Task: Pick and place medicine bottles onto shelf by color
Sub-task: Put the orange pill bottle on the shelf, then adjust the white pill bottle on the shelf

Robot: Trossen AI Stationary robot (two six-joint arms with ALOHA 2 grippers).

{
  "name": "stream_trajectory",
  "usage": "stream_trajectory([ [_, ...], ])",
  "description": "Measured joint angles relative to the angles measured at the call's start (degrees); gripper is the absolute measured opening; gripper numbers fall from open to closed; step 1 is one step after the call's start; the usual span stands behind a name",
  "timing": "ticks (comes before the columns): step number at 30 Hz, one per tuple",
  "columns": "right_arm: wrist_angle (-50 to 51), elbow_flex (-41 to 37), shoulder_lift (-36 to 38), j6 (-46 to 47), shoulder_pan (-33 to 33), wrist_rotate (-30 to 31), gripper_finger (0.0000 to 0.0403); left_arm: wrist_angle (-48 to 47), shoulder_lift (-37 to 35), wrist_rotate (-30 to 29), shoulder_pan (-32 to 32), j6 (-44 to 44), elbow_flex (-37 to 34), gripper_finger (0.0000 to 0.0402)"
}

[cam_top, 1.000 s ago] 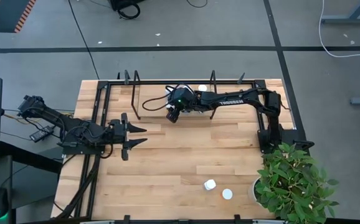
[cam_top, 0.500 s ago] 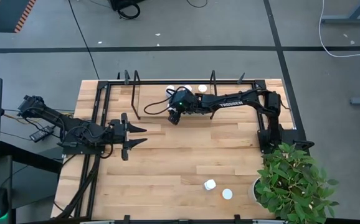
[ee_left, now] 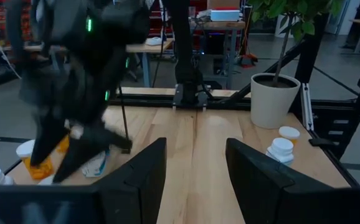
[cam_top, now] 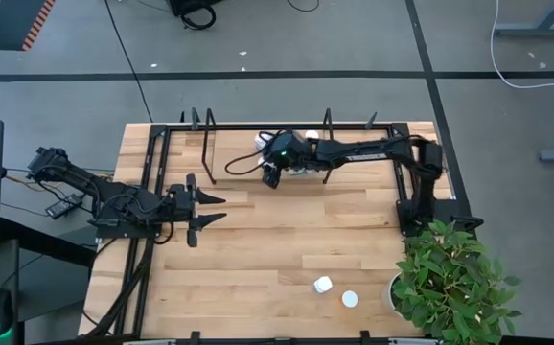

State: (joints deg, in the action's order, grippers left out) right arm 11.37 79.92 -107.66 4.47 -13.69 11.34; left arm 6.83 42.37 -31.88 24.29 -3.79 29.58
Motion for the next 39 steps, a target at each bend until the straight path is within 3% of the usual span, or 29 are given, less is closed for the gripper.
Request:
stream_trajectory([
  [8,15.6,0.1,14.0,-5.3,-0.2,-2.3,0.0262,0.0,0.0,0.0,-0.1,0.0,0.0,0.0173],
  [15,30.4,0.0,15.9,-8.4,-1.6,-0.4,0.0256,0.4,0.0,0.0,-0.1,0.1,0.0,0.0173],
  [29,29.3,-0.2,9.6,-12.6,-4.7,-1.3,0.0290,0.5,0.0,0.0,-0.7,-0.3,0.0,0.0174],
  [39,28.8,-0.1,9.4,-13.2,-5.0,-4.0,0.0281,0.2,0.0,0.0,-0.7,0.0,0.0,0.0174],
])
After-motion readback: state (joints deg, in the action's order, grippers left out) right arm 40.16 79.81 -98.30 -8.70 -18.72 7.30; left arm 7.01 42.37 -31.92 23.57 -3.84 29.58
